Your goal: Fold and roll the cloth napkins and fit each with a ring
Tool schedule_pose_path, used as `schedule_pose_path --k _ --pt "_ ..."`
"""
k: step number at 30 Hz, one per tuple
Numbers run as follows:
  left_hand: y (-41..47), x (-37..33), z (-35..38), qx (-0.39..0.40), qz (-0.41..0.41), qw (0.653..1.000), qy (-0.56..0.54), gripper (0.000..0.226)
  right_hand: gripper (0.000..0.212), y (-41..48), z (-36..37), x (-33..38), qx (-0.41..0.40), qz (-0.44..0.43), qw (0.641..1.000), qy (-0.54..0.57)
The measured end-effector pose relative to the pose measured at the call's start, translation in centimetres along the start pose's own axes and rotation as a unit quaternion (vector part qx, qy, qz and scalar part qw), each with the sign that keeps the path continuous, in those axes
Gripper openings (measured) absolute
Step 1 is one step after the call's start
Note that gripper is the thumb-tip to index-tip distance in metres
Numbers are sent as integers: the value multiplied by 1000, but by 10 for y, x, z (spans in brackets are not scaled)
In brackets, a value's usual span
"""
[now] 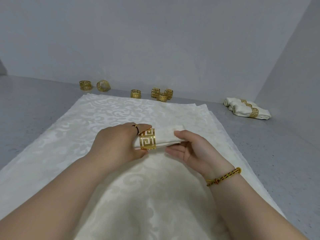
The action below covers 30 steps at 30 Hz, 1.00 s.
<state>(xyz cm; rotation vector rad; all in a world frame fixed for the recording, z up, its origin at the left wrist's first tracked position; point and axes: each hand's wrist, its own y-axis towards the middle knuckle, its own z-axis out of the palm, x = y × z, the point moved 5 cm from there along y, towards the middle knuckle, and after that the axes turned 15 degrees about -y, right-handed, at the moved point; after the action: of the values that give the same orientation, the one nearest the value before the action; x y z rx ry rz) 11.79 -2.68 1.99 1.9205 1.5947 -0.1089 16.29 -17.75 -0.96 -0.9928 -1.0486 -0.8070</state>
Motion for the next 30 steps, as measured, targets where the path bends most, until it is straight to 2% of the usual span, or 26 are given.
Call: schedule_pose_path --k 4,5,6,7,9,10,11,14,16,20,21,23,24,27,30 --pt "0 2 11 29 -14 999 -10 69 9 -1 -8 -2 11 38 997 -71" --pt "0 2 14 39 -19 999 -14 71 4 -1 -12 2 -7 16 990 -137" --pt "0 2 17 48 -21 998 -17 72 20 -2 -18 7 -35 -25 968 -247" --pt "0 2 20 57 -21 998 -19 73 42 -5 -22 16 -70 -83 917 -384" --pt "0 0 23 72 -19 997 -22 75 75 -12 -12 26 -84 -201 778 -589" --pt "0 -1 24 79 -19 996 -30 76 79 -14 -1 24 -57 -240 733 -633" --pt "-1 -2 25 86 -21 995 -45 78 78 -15 8 18 -27 -262 711 -653" --pt "-4 1 19 121 -29 986 -114 83 59 -12 20 6 -23 -276 704 -654" --pt "-7 18 7 140 -74 974 -162 87 50 -9 19 5 -31 -271 711 -649" --pt "-19 49 -15 182 -180 921 -295 86 46 -6 16 3 -15 -246 731 -636" --pt "-20 51 -14 180 -190 912 -314 79 46 -6 16 3 -14 -243 732 -636" --pt "-18 55 -9 142 -203 906 -343 39 45 -7 16 4 -12 -237 736 -633" --pt "-16 57 -9 112 -211 905 -353 28 44 -7 15 4 -11 -237 740 -630" --pt "-15 59 -5 93 -236 904 -345 24 44 -8 15 4 -12 -245 740 -627" --pt "-16 55 -4 108 -226 922 -295 24 44 -9 17 4 -16 -258 735 -626"
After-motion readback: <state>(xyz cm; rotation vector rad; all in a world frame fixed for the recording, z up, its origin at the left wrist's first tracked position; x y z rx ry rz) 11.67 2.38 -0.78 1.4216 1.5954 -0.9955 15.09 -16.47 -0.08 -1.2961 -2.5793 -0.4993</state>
